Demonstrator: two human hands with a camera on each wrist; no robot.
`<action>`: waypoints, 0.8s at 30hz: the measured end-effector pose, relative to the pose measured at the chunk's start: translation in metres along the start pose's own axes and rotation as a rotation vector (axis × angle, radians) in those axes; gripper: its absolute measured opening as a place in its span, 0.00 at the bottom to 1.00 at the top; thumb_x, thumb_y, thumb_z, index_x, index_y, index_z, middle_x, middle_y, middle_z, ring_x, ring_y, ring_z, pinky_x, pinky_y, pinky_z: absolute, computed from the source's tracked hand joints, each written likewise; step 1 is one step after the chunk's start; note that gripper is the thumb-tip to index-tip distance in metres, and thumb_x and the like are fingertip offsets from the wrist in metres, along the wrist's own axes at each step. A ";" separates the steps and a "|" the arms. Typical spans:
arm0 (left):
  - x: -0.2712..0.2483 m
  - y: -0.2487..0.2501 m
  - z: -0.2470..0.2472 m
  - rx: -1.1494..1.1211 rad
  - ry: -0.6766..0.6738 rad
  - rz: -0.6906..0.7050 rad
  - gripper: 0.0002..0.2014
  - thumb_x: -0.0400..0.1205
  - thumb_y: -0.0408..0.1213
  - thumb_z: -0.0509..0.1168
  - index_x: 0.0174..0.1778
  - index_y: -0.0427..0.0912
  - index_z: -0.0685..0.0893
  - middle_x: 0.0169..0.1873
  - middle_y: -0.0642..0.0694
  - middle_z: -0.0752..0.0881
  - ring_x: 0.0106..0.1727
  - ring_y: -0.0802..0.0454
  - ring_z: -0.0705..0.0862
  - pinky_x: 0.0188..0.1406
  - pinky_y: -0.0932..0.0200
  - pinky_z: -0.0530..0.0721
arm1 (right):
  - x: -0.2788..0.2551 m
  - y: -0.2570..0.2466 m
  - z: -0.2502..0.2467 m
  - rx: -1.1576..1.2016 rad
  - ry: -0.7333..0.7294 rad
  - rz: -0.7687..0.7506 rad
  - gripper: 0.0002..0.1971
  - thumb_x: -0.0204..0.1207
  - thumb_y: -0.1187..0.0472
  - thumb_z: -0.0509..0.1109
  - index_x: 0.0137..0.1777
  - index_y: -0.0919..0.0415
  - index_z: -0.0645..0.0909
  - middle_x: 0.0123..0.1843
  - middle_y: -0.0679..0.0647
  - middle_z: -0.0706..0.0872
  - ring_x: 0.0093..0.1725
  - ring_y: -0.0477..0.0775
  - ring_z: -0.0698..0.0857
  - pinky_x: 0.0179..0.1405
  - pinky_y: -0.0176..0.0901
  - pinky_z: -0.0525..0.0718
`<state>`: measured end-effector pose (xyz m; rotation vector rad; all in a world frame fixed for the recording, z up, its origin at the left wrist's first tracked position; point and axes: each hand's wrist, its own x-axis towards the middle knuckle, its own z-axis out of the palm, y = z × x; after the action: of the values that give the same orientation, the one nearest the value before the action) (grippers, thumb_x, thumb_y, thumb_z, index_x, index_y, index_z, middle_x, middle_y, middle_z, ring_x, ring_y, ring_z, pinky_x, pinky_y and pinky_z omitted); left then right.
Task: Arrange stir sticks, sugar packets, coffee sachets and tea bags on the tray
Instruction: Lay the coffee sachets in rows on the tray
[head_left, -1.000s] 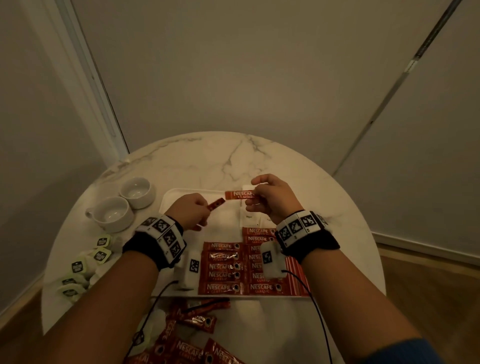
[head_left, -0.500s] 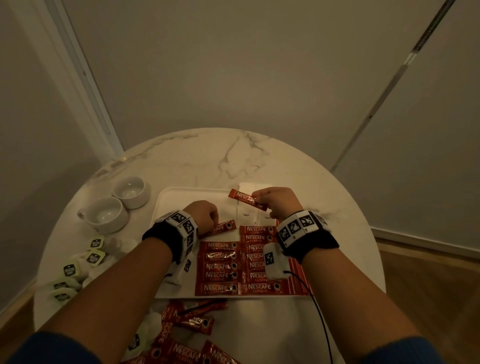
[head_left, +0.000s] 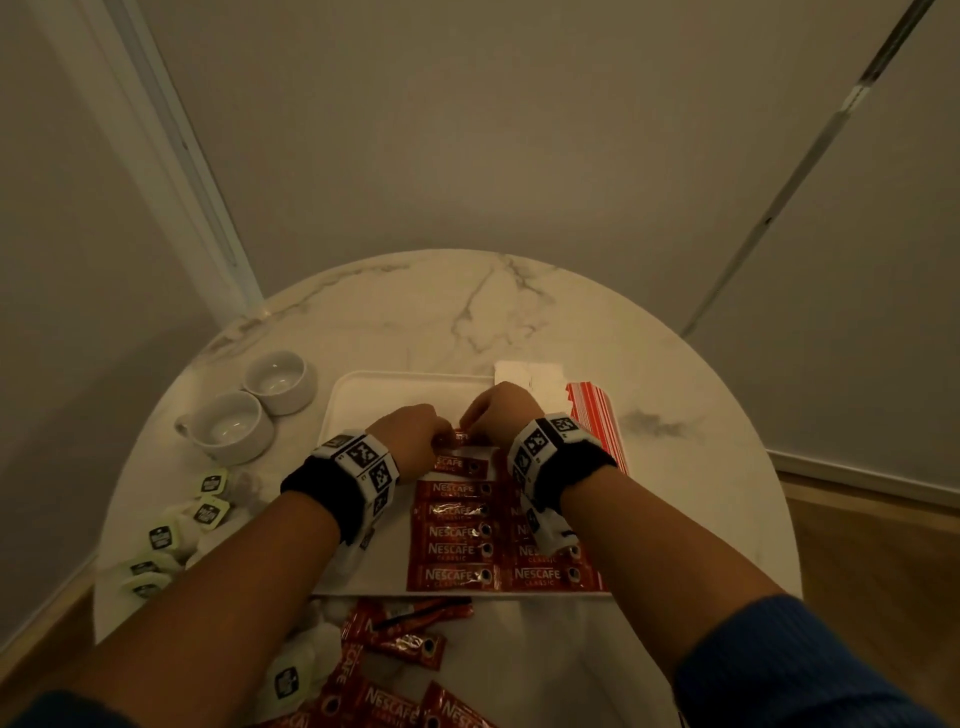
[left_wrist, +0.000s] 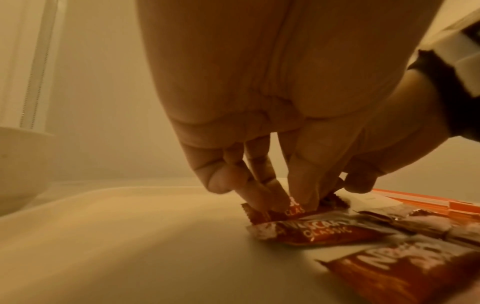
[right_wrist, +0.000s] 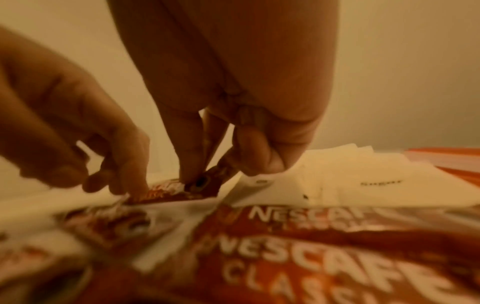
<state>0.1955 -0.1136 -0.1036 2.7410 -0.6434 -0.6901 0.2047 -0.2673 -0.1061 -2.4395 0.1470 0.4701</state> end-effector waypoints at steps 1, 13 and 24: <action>0.000 -0.002 0.002 0.017 -0.012 -0.003 0.14 0.82 0.37 0.61 0.63 0.48 0.84 0.56 0.44 0.79 0.57 0.45 0.80 0.60 0.51 0.79 | 0.000 0.000 0.002 -0.056 -0.012 -0.015 0.08 0.74 0.68 0.72 0.47 0.59 0.91 0.49 0.53 0.91 0.48 0.50 0.87 0.54 0.43 0.86; -0.015 0.003 0.009 -0.011 -0.020 0.115 0.19 0.84 0.35 0.58 0.68 0.55 0.81 0.53 0.49 0.74 0.57 0.47 0.77 0.58 0.56 0.76 | 0.003 -0.004 0.004 -0.290 -0.079 -0.170 0.08 0.72 0.61 0.74 0.51 0.56 0.89 0.50 0.50 0.89 0.50 0.49 0.86 0.54 0.42 0.86; -0.023 0.014 0.013 -0.037 -0.049 0.138 0.19 0.84 0.35 0.56 0.67 0.56 0.82 0.62 0.46 0.74 0.64 0.47 0.74 0.67 0.53 0.75 | 0.001 -0.003 0.002 -0.309 -0.135 -0.191 0.05 0.70 0.64 0.75 0.45 0.57 0.89 0.45 0.51 0.89 0.46 0.50 0.87 0.52 0.46 0.88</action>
<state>0.1659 -0.1169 -0.1014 2.6238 -0.8133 -0.7315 0.2054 -0.2639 -0.1065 -2.6759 -0.2309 0.6066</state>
